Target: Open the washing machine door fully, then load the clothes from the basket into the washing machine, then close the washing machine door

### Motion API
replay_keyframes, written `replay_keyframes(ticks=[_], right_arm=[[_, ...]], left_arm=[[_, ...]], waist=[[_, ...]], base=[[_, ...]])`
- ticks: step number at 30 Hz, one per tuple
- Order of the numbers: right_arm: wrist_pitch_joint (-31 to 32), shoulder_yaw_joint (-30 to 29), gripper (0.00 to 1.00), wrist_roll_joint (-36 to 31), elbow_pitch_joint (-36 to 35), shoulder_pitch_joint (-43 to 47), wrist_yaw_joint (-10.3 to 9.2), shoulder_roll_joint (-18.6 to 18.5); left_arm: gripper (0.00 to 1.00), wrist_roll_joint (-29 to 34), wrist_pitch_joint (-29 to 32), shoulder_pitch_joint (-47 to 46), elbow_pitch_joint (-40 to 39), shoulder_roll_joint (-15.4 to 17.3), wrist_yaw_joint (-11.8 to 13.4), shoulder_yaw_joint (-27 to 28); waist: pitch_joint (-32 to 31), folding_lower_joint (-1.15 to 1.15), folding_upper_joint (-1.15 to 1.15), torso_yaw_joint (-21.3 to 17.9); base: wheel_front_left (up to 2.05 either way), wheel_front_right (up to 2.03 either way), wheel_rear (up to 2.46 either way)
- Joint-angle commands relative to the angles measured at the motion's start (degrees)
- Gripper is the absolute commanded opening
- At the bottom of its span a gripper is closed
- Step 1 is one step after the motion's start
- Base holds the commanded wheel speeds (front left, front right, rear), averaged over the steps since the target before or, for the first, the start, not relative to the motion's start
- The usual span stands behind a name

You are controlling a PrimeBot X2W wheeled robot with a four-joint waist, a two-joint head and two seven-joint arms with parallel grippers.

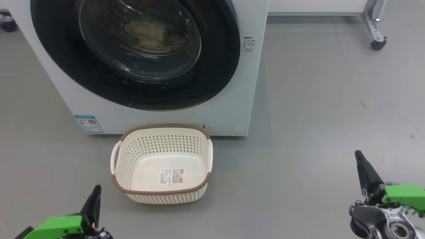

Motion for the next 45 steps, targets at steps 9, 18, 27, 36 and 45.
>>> replay_keyframes(ticks=[9, 18, 27, 36, 45], right_arm=[[0.5, 0.7, 0.00, 0.1, -1.8, -3.2, -0.16, -1.1], [0.6, 0.6, 0.00, 0.0, -1.8, -3.2, -0.16, -1.1], [0.7, 0.5, 0.00, -0.1, -1.8, -3.2, -0.16, -1.0], [0.8, 0.4, 0.00, -0.1, -1.8, -3.2, -0.16, -0.9], [0.9, 0.3, 0.00, -0.2, -1.8, -3.2, -0.16, -0.9]], left_arm=[[0.00, 0.1, 0.4, -2.9, -2.1, 0.6, -0.4, 2.2], [0.00, 0.2, 0.5, -2.9, -2.1, 0.6, -0.4, 2.3], [0.00, 0.3, 0.6, -2.9, -2.1, 0.5, -0.4, 2.4], [0.00, 0.4, 0.7, -2.9, -2.1, 0.4, -0.4, 2.5], [0.00, 0.4, 0.7, -2.9, -2.1, 0.4, -0.4, 2.6]], waist=[[0.0, 0.00, 0.00, 0.0], [0.0, 0.00, 0.00, 0.0], [0.0, 0.00, 0.00, 0.0], [0.0, 0.00, 0.00, 0.0], [0.0, 0.00, 0.00, 0.0]], base=[[0.00, 0.00, 0.00], [0.00, 0.00, 0.00], [0.00, 0.00, 0.00], [0.00, 0.00, 0.00], [0.00, 0.00, 0.00]])
